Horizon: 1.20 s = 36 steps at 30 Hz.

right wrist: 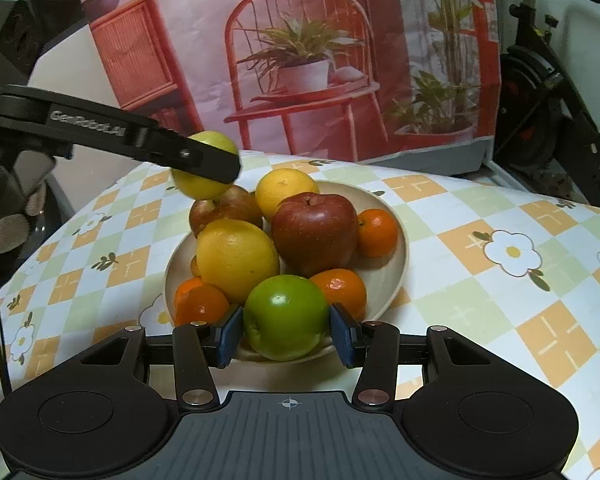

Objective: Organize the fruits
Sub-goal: 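Carry both green apples over the plate and lower them onto it, then open both grippers to release the green apples onto the plate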

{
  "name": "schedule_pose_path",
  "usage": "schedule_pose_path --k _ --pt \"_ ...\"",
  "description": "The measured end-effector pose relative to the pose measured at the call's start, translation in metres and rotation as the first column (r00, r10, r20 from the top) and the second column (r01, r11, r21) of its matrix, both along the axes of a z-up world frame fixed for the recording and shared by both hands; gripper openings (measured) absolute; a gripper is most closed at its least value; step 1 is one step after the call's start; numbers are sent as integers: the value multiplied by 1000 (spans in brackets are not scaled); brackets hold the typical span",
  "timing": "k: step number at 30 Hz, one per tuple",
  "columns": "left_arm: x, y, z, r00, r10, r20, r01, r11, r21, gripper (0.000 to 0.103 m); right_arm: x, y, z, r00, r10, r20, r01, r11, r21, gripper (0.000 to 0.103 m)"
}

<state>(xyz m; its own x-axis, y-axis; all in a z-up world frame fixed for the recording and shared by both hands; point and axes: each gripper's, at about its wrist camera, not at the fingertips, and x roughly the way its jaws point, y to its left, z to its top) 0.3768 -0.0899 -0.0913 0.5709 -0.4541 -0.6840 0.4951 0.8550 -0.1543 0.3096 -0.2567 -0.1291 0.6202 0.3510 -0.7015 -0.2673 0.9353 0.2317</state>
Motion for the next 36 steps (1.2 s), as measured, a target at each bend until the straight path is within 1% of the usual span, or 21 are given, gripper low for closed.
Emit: schedule_pose_path --k 10,24,28,29,31,36 --pt "9 -4 -10 1000 4 -13 -4 1000 16 50 1 0 -3 1000 9 5 -9 1000 17 44" --pt "14 -12 -15 1000 -6 -16 6 999 32 50 0 0 -5 1000 -5 8 4 1000 24 44" --pt "13 -12 -14 1000 -15 -12 15 1000 20 50 0 0 -6 1000 -11 5 11 1000 26 44" --pt "13 -13 -13 1000 -16 -8 16 1000 20 51 0 0 -5 1000 -12 4 12 1000 26 44" --pt "12 -13 -11 1000 -12 1 12 1000 19 59 0 0 -5 1000 -15 2 15 1000 25 44" --pt "7 -7 -5 1000 8 14 -8 1000 3 67 -1 2 -2 1000 -25 4 25 1000 15 44"
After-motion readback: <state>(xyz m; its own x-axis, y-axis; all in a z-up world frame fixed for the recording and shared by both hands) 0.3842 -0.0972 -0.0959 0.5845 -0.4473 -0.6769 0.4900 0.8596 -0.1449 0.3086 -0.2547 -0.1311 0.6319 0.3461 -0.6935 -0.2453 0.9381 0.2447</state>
